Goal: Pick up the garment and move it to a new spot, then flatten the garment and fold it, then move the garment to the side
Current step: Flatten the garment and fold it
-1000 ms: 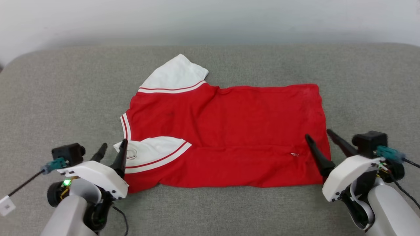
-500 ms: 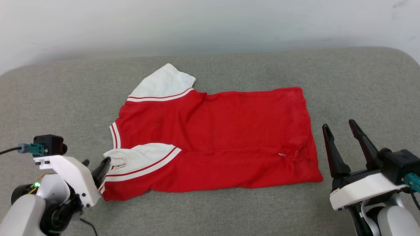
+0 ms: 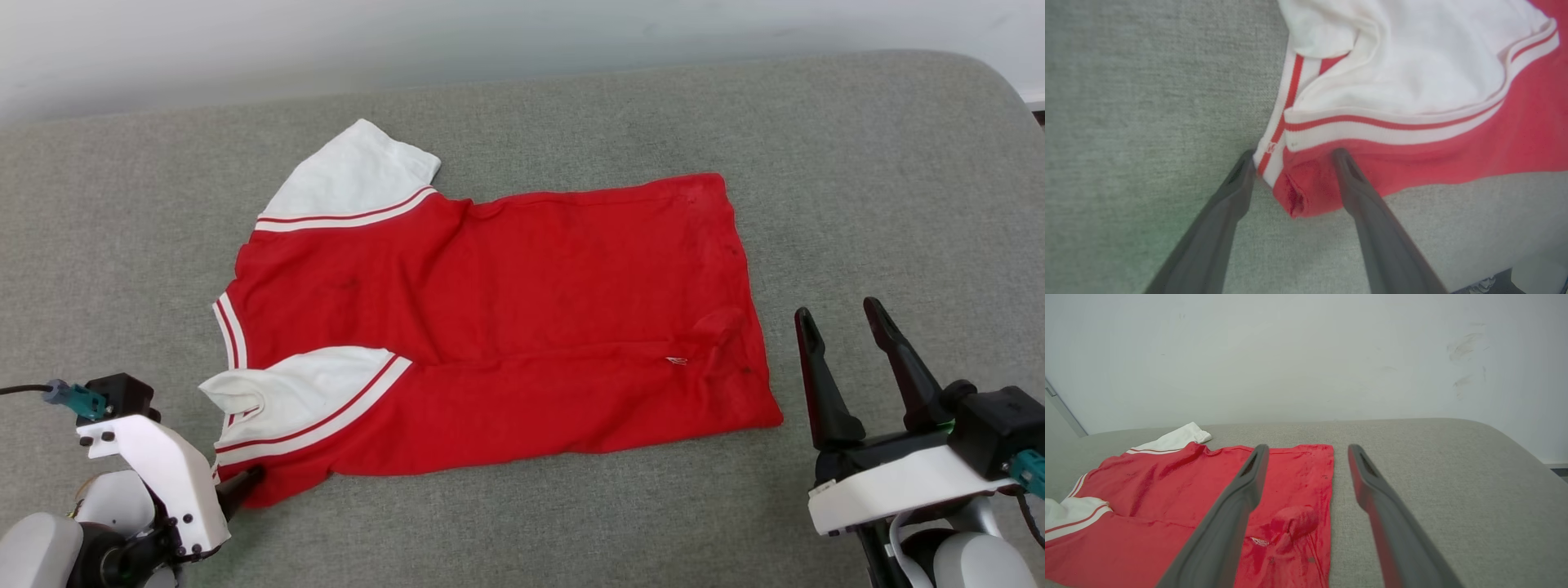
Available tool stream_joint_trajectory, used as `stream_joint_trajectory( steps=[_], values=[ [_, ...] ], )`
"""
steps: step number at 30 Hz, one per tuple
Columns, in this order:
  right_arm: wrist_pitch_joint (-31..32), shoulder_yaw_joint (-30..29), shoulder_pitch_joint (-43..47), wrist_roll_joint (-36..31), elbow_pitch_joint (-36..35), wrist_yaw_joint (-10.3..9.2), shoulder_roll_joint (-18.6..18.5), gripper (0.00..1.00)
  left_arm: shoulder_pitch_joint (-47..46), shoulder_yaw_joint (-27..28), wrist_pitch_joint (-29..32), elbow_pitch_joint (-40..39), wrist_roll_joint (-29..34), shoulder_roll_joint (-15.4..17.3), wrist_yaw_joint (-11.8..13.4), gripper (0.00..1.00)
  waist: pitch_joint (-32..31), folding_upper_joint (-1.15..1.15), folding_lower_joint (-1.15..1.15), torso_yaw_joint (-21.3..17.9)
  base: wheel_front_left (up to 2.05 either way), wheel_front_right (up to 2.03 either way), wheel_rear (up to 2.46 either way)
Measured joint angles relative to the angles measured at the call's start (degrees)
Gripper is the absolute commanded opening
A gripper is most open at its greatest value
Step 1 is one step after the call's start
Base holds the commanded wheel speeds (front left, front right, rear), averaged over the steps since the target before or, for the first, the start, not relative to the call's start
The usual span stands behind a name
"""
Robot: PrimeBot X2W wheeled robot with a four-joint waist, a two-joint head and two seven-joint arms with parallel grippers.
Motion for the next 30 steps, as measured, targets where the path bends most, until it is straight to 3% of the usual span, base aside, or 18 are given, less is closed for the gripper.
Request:
stream_joint_trajectory(
  steps=[1,7,10,14,19,30],
  values=[
    [0.07,-0.16,0.0,-0.05,-0.18,0.0,0.01,1.0,-0.08,0.08,-0.02,0.23,-0.27,-0.15,-0.08,0.0,0.08,0.0,0.0,-0.07,0.0,0.0,0.0],
    [5.06,-1.43,0.3,1.68,-0.04,0.0,-0.27,1.0,-0.34,-0.14,-3.79,0.74,0.1,-2.08,-1.37,0.0,-0.74,0.0,0.0,0.75,0.0,0.0,0.0],
    [12.07,-2.09,0.26,4.66,1.86,0.0,-1.19,1.0,-0.15,0.14,-6.95,-0.1,1.25,-2.46,-1.51,0.0,-1.53,0.0,0.0,1.35,0.0,0.0,0.0],
    [26.73,-3.14,-0.26,8.55,5.75,0.0,-4.22,1.0,-0.18,0.92,-10.57,-3.58,3.04,-2.14,-1.45,0.0,-2.28,0.0,0.0,2.44,0.0,0.0,0.0],
    [40.25,-2.23,-2.43,13.22,8.56,0.0,-7.59,1.0,-0.34,0.46,-12.06,-9.33,5.05,-1.74,-0.74,0.0,-2.19,0.0,0.0,4.38,0.0,0.0,0.0],
    [45.47,2.96,-11.5,17.07,19.83,0.0,-8.14,1.0,-0.42,-1.97,-12.89,-15.1,7.4,-2.91,0.31,0.0,0.74,0.0,0.0,7.18,0.0,0.0,0.0]
  ],
)
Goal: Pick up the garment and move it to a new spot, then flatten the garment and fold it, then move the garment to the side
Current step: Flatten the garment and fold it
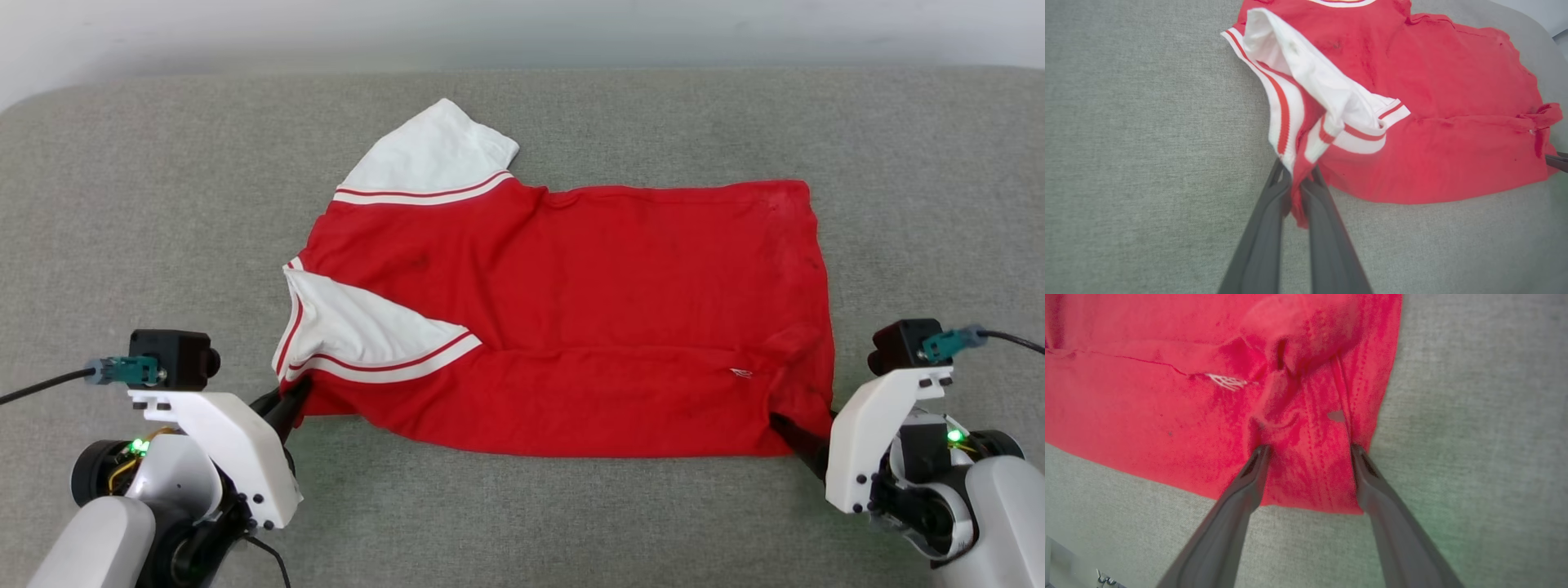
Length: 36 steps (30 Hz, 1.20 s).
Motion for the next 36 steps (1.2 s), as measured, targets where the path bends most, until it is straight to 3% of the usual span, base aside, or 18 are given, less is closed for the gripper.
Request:
stream_joint_trajectory(
  steps=[3,4,5,6,20,30,33,34,35,36],
  values=[
    [1.69,1.24,-1.91,1.21,2.89,-0.02,-0.27,1.0,0.15,-0.27,-0.57,0.43,0.13,-0.48,-0.04,0.0,0.42,0.0,0.0,0.51,0.0,0.0,0.0],
    [2.0,1.53,-2.42,1.59,3.47,-0.02,-0.4,0.44,0.15,-0.34,-0.77,0.62,0.13,-0.62,-0.08,0.0,0.51,0.0,0.0,0.63,0.0,0.0,0.0],
    [2.11,1.78,-2.74,1.85,3.88,-0.11,-0.53,0.1,0.16,-0.35,-1.09,0.81,0.13,-0.69,-0.11,0.0,0.54,0.0,0.0,0.72,0.0,0.0,0.0],
    [2.1,1.98,-3.1,2.09,4.24,-0.11,-0.65,0.0,0.16,-0.32,-1.33,1.03,0.13,-0.75,-0.11,0.0,0.5,0.0,0.0,0.75,0.0,0.0,0.0],
    [-1.11,5.79,-1.21,3.58,0.71,-0.09,-3.65,0.0,5.13,0.03,-7.05,-1.3,2.24,-2.25,2.35,0.0,-5.76,0.0,0.0,0.78,0.0,0.0,0.0],
    [1.72,3.76,9.84,3.28,-6.93,0.0,-5.19,0.0,15.13,-0.56,-4.17,-1.81,0.77,-1.6,5.77,0.0,-12.31,0.0,0.0,0.83,0.0,0.0,0.0],
    [1.89,3.39,12.55,2.58,-6.95,0.0,-4.6,0.0,16.07,-2.22,-3.16,-0.03,0.0,-3.32,5.77,0.0,-12.31,0.0,0.0,0.71,0.0,0.0,0.0],
    [1.89,3.39,12.55,2.58,-6.95,0.0,-4.6,0.22,16.07,-2.22,-3.16,-0.03,0.0,-3.32,5.77,0.23,-12.31,0.0,0.0,0.71,0.0,0.0,0.0],
    [1.57,3.15,13.22,2.44,-6.59,0.0,-4.03,0.92,15.98,-2.55,-3.16,0.81,-0.35,-3.92,5.76,0.64,-12.18,0.0,-0.01,0.7,0.0,0.0,0.0],
    [0.76,2.89,13.6,2.38,-6.13,-0.01,-3.47,1.0,15.79,-2.72,-3.24,1.79,-0.67,-4.49,5.69,1.0,-12.03,0.0,-0.01,0.68,0.0,0.0,0.0]
  ],
)
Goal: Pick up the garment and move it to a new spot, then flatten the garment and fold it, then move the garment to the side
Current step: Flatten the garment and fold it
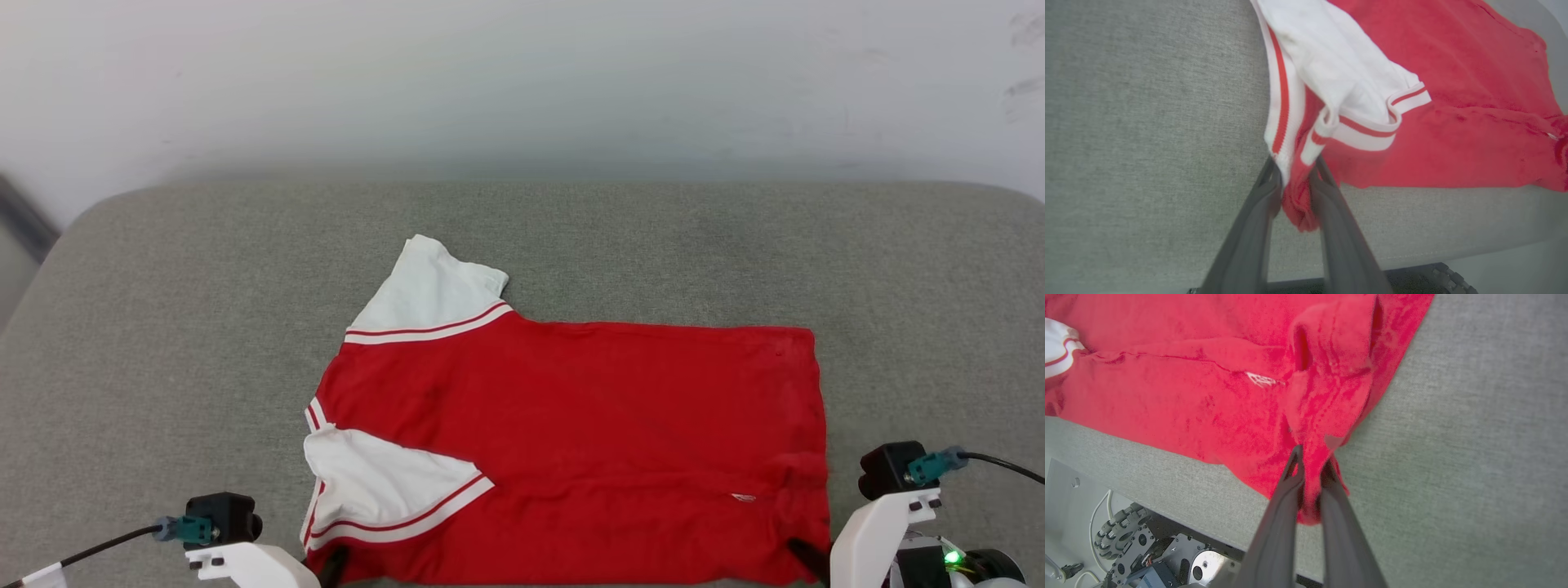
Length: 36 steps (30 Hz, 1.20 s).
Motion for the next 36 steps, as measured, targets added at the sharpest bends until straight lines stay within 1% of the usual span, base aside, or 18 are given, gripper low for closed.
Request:
stream_joint_trajectory(
  steps=[3,5,7,10,15,19,22,25,27,30,33,36],
  values=[
    [-3.15,0.03,0.55,-0.76,1.1,0.0,0.4,1.0,-1.57,-0.16,-1.33,4.04,-0.42,-1.09,-1.43,1.0,0.52,0.0,0.0,-0.1,0.0,0.0,0.0],
    [-6.83,0.2,0.58,-0.97,0.8,0.0,0.59,1.0,-2.93,0.33,-3.52,5.48,-0.11,-1.66,-1.68,1.0,0.64,0.0,0.0,-0.41,0.0,0.0,0.0],
    [-11.63,0.45,0.57,-2.2,-0.37,0.01,0.47,1.0,-3.83,1.01,-5.91,6.14,0.51,-1.71,-2.42,1.0,0.57,0.0,0.0,-0.84,0.0,0.0,0.0],
    [-19.4,0.34,0.15,-4.63,-2.79,0.0,0.75,1.0,-5.11,2.65,-10.33,6.06,1.96,-1.52,-2.38,1.0,0.31,0.0,0.0,-1.81,0.0,0.0,0.0],
    [-30.05,-2.72,-1.1,-10.27,-5.88,0.0,3.61,1.0,-8.73,4.63,-16.83,4.3,5.04,-1.42,-1.43,1.0,-0.02,0.0,0.0,-3.47,0.0,0.0,0.0],
    [-35.15,-5.34,-2.14,-15.0,-8.83,0.0,6.41,1.0,-13.11,5.61,-20.42,3.89,7.16,-0.88,-1.46,1.0,1.04,0.0,0.0,-4.53,0.0,0.0,0.0],
    [-37.57,-6.65,-3.2,-17.63,-12.03,0.01,8.68,1.0,-17.14,6.5,-21.64,3.97,8.0,-0.32,-1.77,1.0,2.83,0.0,0.0,-5.29,0.0,0.0,0.0],
    [-38.64,-7.59,-4.42,-18.94,-14.84,0.01,10.28,1.0,-21.98,7.02,-21.34,4.56,8.11,0.77,-2.19,1.0,5.52,0.0,0.01,-6.12,0.0,0.0,0.0],
    [-39.25,-7.86,-5.54,-19.41,-16.73,0.0,11.03,1.0,-25.69,7.38,-20.35,5.44,8.08,1.74,-2.99,1.0,7.73,0.0,0.01,-6.68,0.0,0.0,0.0],
    [-39.79,-7.98,-7.69,-19.78,-18.42,0.01,11.78,1.0,-32.0,7.49,-17.52,7.39,7.1,3.44,-5.28,1.0,11.53,0.0,0.01,-7.63,0.0,0.0,0.0],
    [-40.31,-8.09,-9.37,-19.98,-19.5,0.01,12.35,1.0,-38.25,7.22,-12.09,9.93,4.75,5.35,-7.97,1.0,15.25,0.0,0.02,-8.82,0.0,0.0,0.0],
    [-40.96,-8.2,-10.11,-19.92,-19.84,0.01,12.8,1.0,-43.77,6.83,-4.95,12.74,2.1,7.79,-10.38,1.0,18.44,0.0,0.02,-10.37,0.0,0.0,0.0]
  ],
)
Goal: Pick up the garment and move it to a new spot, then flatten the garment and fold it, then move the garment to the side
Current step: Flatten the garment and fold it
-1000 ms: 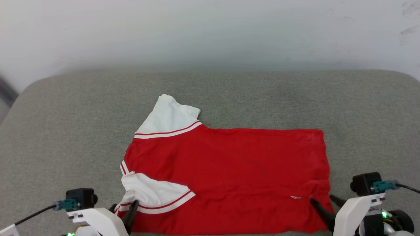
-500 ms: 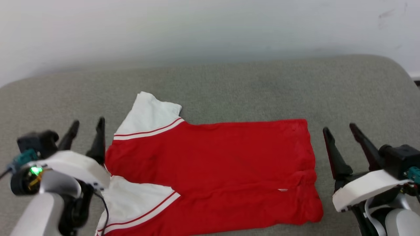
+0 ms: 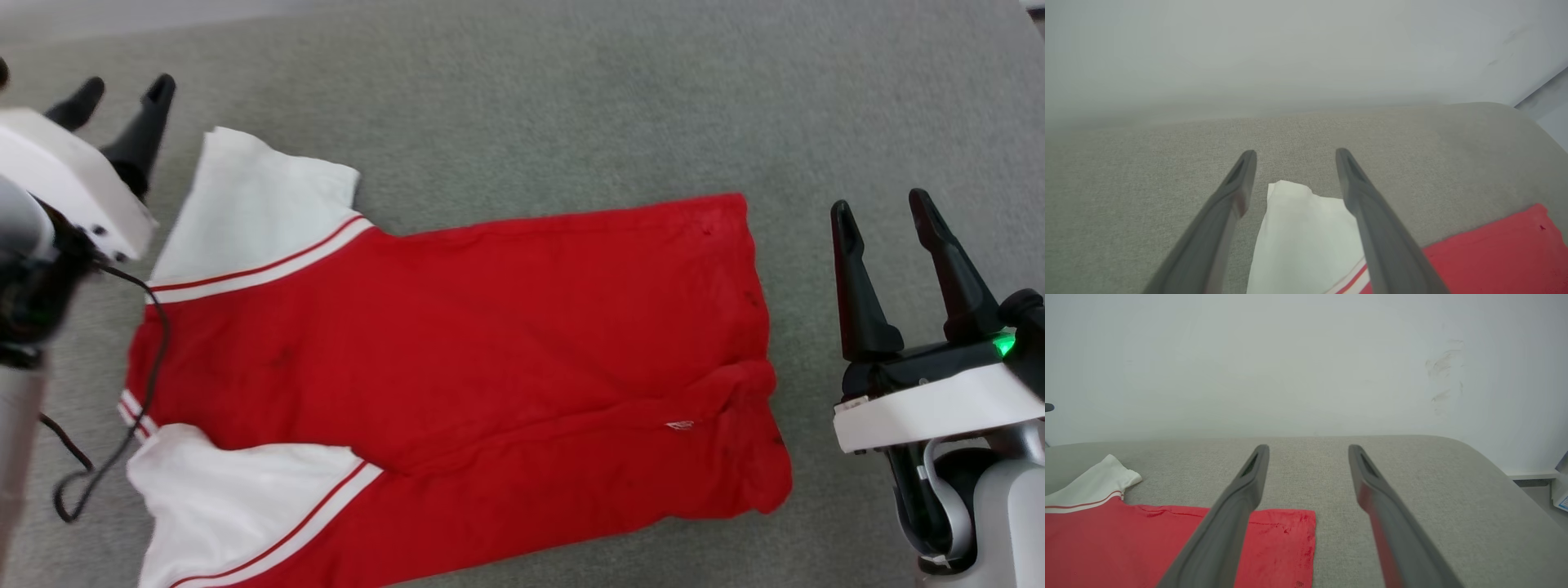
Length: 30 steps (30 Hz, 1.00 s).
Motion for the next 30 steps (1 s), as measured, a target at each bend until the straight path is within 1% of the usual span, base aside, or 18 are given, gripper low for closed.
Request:
stream_joint_trajectory(
  steps=[2,4,6,7,8,11,14,17,18,19,20,23,25,28,30],
  values=[
    [-0.33,0.08,-0.1,0.13,0.01,0.0,0.12,1.0,-3.46,-0.64,5.98,1.87,-1.38,2.07,-1.18,1.0,1.75,0.0,0.0,-1.23,0.0,0.0,0.0],
    [-0.55,0.3,-0.44,0.23,0.08,-0.01,0.24,1.0,-6.51,-1.41,12.2,3.56,-2.56,4.3,-1.85,1.0,3.21,0.0,0.0,-2.58,0.0,0.0,0.0],
    [-0.89,0.45,-0.77,0.4,0.11,0.0,0.32,1.0,-8.77,-2.53,18.52,4.86,-3.33,6.35,-2.18,1.0,4.53,0.0,0.0,-3.95,0.0,0.0,0.0],
    [-1.43,0.53,-0.83,0.67,0.2,0.0,0.43,1.0,-10.5,-3.6,23.98,5.92,-3.85,8.02,-2.15,1.0,5.83,0.0,0.0,-5.2,0.0,0.0,0.0],
    [-1.8,0.52,-0.89,0.88,0.23,0.0,0.44,1.0,-11.13,-4.1,26.52,6.47,-4.21,8.6,-2.15,1.0,6.48,0.0,0.0,-5.74,0.0,0.0,0.0],
    [-2.41,0.73,-1.05,1.57,0.56,0.0,0.51,1.0,-11.96,-5.02,31.72,8.23,-4.75,9.8,-1.41,1.0,8.32,0.0,0.0,-7.2,0.0,0.0,0.0],
    [-3.01,1.24,-1.12,2.53,1.33,0.0,0.54,1.0,-12.21,-5.35,34.55,10.23,-4.88,10.47,0.02,1.0,9.91,0.0,0.0,-8.48,0.0,0.0,0.0],
    [-3.32,1.58,-1.16,3.39,1.92,0.0,0.56,1.0,-12.87,-4.53,36.94,11.52,-6.34,10.87,1.74,1.0,10.97,0.0,-0.01,-9.56,0.0,0.0,0.0],
    [-3.33,1.67,-1.17,3.46,2.12,0.0,0.56,1.0,-12.93,-4.37,37.69,11.93,-6.68,10.81,2.22,0.59,11.21,0.0,-0.01,-9.84,0.0,0.0,0.0],
    [-3.34,1.69,-1.2,3.53,2.27,0.0,0.56,1.0,-13.12,-4.15,38.38,12.25,-7.32,10.69,2.67,0.13,11.38,0.0,-0.01,-10.04,0.0,0.0,0.0],
    [-3.28,1.71,-1.21,3.63,2.47,0.0,0.57,1.0,-13.25,-3.96,38.56,12.45,-7.64,10.62,3.03,0.0,11.48,0.0,-0.01,-10.18,0.0,0.0,0.0],
    [-2.74,1.67,-1.26,4.03,2.88,0.0,0.57,1.0,-13.12,-3.43,38.93,13.13,-8.75,10.01,3.82,0.0,11.26,0.0,-0.01,-10.06,0.0,0.0,0.0],
    [-2.27,1.47,-1.52,4.36,3.07,0.0,0.59,1.0,-12.5,-3.32,37.61,13.25,-8.88,8.87,3.82,0.0,10.93,0.0,-0.01,-9.78,0.0,0.0,0.0],
    [-0.98,1.35,-2.32,5.48,3.67,0.0,0.6,1.0,-12.32,-3.48,35.29,13.46,-8.69,8.0,3.04,0.0,10.23,0.0,-0.01,-8.97,0.0,0.0,0.0],
    [1.11,1.26,-3.24,6.73,5.11,0.0,0.63,1.0,-12.34,-3.75,33.52,13.79,-8.23,7.24,1.99,0.0,9.5,0.0,-0.01,-8.32,0.0,0.0,0.0]
  ],
)
